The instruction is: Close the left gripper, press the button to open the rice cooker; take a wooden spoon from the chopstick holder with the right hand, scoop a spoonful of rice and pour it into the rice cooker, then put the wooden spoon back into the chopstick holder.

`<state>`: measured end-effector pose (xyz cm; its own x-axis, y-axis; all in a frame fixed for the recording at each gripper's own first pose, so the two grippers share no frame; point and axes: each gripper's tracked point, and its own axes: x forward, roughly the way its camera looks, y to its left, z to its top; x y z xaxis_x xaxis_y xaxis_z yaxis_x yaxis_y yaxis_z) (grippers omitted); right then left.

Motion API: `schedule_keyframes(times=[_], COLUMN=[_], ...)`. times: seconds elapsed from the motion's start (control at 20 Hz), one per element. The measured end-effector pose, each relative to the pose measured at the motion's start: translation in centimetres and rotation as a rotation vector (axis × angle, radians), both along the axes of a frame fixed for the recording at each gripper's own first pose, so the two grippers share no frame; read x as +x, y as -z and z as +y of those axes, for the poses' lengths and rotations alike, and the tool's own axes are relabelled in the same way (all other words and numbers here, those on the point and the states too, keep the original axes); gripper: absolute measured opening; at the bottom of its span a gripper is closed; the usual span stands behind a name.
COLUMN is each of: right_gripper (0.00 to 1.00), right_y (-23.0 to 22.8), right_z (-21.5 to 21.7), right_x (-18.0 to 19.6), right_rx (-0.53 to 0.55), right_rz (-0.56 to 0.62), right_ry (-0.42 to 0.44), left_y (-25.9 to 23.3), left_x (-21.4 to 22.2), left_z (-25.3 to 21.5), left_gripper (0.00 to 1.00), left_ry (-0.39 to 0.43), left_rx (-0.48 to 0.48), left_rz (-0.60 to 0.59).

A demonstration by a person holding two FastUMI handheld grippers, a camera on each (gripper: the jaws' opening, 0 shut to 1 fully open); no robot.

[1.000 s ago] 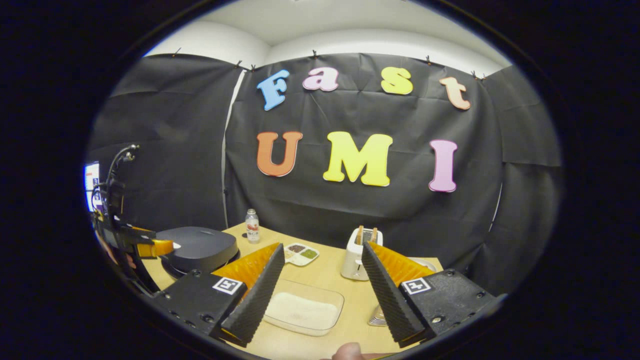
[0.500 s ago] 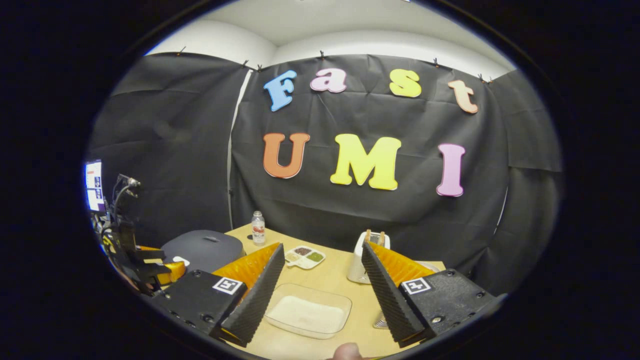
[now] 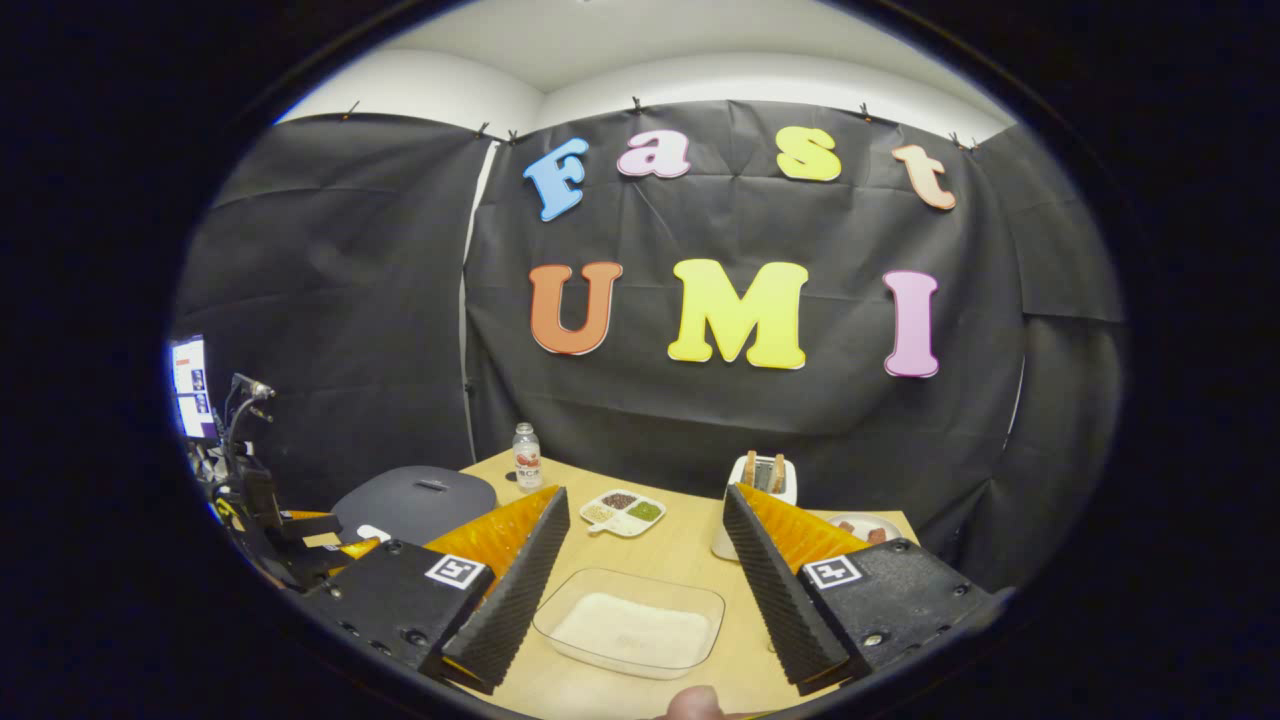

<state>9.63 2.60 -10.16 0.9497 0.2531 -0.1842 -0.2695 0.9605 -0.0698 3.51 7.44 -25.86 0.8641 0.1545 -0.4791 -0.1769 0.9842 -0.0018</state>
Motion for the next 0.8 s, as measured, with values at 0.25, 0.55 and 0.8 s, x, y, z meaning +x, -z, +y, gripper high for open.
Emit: schedule_keyframes(times=[0.25, 0.55, 0.8], right_gripper=[0.98, 1.0, 1.0], right_y=[-0.3, -0.9, -1.5], right_z=[-1.3, -4.9, -5.7], right_x=[1.0, 2.9, 2.6], right_rx=[0.03, 0.071, 0.07], right_rz=[0.001, -0.018, -0.055], right_ry=[0.019, 0.074, 0.033], left_y=[-0.6, -4.0, -12.4], left_x=[0.5, 1.9, 3.2], left_z=[0.2, -0.8, -5.5], left_gripper=[0.97, 0.95, 0.95], left_ry=[-0.015, -0.042, 0.066], left_rx=[-0.001, -0.006, 0.019], left_rz=[-0.018, -0.085, -0.248])
